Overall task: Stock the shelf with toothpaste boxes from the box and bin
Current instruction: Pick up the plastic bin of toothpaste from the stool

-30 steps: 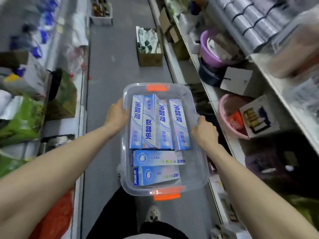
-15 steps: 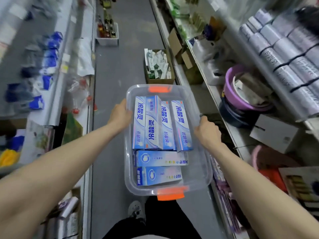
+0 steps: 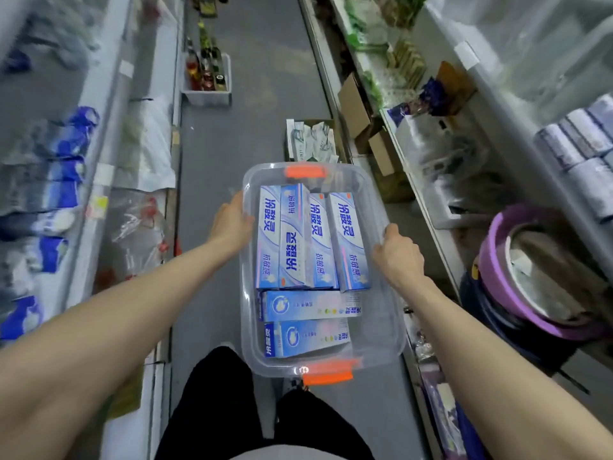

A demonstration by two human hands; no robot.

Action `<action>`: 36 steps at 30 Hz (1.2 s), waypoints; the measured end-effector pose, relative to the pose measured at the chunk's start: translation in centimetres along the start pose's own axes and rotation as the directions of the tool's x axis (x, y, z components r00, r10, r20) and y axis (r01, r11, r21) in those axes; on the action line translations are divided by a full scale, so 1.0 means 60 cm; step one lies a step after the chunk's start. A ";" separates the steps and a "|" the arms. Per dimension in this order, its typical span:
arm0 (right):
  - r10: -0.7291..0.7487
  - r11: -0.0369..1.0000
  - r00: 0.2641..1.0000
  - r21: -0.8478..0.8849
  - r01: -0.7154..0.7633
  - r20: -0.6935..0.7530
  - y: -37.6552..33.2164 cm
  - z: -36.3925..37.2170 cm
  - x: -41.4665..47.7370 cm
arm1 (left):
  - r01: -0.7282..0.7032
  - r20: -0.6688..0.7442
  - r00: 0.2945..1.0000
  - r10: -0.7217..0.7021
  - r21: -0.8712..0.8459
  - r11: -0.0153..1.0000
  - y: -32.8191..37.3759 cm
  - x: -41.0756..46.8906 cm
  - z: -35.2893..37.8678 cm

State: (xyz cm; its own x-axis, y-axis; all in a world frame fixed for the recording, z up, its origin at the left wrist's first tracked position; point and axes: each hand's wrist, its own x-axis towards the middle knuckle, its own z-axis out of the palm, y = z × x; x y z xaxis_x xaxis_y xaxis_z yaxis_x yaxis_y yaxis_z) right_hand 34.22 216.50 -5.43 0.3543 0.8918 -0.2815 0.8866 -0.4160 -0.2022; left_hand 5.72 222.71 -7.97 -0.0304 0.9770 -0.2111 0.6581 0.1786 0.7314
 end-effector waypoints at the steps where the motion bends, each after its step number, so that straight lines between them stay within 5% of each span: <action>1: 0.012 1.000 1.000 0.004 -0.012 0.011 -0.017 -0.001 0.033 | -0.005 0.002 1.000 0.005 0.003 1.000 0.005 0.042 -0.003; 15: 0.428 0.895 0.900 0.103 -0.434 0.075 -0.110 0.060 0.335 | -0.137 0.402 0.912 0.079 0.116 0.984 0.079 0.517 0.072; 26: 0.596 0.787 0.786 0.073 -0.613 0.166 0.007 0.187 0.548 | -0.104 0.594 0.802 -0.068 0.251 0.962 0.073 0.721 0.345; 36: 0.686 0.694 0.664 0.005 -0.720 0.298 0.132 0.431 0.656 | -0.162 0.759 0.626 -0.179 0.352 0.922 -0.086 0.805 0.605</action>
State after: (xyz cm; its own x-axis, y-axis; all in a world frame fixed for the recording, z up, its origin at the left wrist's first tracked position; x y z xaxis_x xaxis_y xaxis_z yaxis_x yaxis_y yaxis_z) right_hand 47.51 243.67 -42.36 0.7550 0.2535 -0.6048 0.3587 -0.9317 0.0572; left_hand 28.15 264.76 -45.50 0.4337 0.4916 -0.7551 0.8763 -0.0350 0.4805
